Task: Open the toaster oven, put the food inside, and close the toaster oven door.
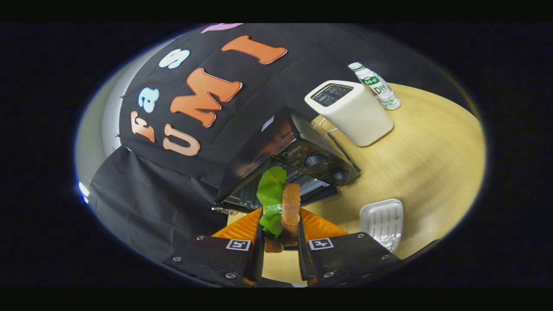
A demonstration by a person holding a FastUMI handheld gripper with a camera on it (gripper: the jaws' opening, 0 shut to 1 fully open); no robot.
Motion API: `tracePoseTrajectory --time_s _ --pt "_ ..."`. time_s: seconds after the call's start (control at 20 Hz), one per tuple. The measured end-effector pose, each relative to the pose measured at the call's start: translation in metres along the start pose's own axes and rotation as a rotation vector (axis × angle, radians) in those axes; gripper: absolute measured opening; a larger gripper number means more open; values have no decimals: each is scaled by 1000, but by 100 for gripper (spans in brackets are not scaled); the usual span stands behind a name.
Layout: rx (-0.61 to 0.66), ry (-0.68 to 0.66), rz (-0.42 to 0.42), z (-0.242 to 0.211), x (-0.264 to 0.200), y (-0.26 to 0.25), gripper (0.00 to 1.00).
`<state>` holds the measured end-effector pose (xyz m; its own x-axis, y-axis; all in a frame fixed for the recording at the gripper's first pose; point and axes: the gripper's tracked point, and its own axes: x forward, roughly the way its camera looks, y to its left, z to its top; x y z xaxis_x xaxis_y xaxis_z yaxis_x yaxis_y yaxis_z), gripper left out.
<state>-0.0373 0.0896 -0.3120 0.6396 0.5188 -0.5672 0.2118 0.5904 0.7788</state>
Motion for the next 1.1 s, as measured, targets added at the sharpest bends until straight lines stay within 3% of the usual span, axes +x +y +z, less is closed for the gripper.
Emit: tracePoseTrajectory --time_s 0.8,1.1 --pt "186 -134 -3 -13 119 26 34" --pt "110 -251 -115 -9 143 15 35"
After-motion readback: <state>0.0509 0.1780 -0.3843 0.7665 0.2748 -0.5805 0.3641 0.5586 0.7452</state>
